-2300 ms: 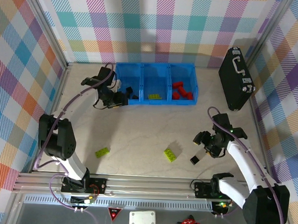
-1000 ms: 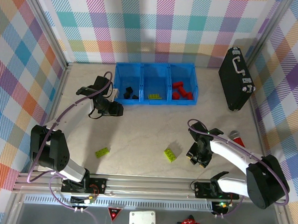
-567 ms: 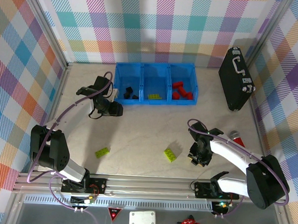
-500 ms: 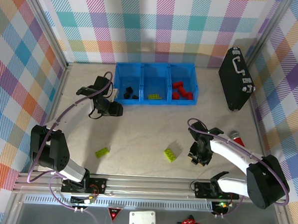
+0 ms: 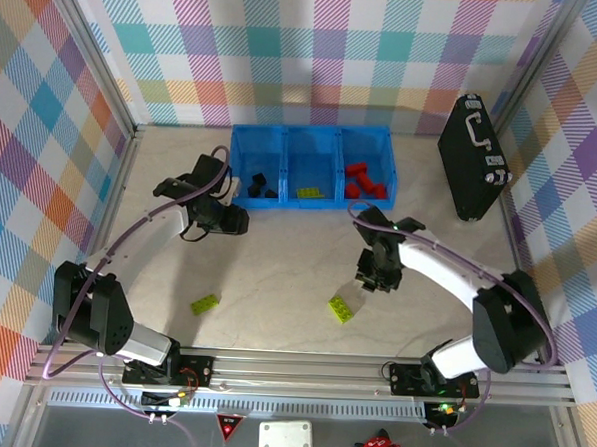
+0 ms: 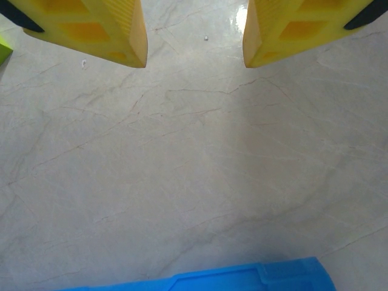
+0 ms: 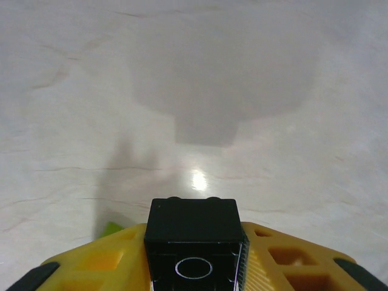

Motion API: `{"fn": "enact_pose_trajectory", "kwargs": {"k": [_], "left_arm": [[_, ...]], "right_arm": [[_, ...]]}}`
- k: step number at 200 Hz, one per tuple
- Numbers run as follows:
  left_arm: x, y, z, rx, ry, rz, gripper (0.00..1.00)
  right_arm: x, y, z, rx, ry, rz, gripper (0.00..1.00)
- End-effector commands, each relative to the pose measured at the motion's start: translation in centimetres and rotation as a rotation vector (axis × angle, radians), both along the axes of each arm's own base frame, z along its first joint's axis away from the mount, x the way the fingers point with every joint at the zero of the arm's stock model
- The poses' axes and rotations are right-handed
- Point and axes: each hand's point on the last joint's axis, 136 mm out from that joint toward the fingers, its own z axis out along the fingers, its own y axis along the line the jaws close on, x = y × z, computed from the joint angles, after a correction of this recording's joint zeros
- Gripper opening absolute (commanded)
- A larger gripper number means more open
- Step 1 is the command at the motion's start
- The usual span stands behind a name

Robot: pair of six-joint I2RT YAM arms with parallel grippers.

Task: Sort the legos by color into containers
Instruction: Place the lego at the center of the table.

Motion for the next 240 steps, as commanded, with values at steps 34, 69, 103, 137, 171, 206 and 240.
{"fn": "enact_pose_trajectory", "kwargs": {"k": [34,69,103,137,171,206,240], "left_arm": [[-2.1,3.0,-0.5,0.096,0.002,0.123,0.46],[-3.0,5.0,-0.6,0.111,0.011,0.184,0.48],[-3.7,7.0,-0.3,0.115,0.014,0.249,0.48],[-4.3,7.7,-0.3,0.109,0.013,0.271,0.48],[-4.8,7.8,-0.4,0.109,0.02,0.271,0.48],[-5.1,7.1,-0.4,0.059,0.031,0.274,0.49],[-4.9,5.8,-0.9,-0.005,0.047,0.285,0.48]], "right_arm": [[2.2,7.5,0.2,-0.111,0.003,0.277,0.4],[2.8,14.2,-0.8,-0.104,0.017,0.412,0.4],[2.9,19.1,-1.6,-0.076,0.017,0.48,0.41],[3.2,21.1,-2.7,-0.058,0.033,0.484,0.42],[3.2,21.2,-3.3,-0.061,0.044,0.474,0.43],[3.2,21.3,-3.0,-0.055,0.04,0.468,0.44],[3.4,21.4,-1.1,-0.025,0.001,0.47,0.49]]}}
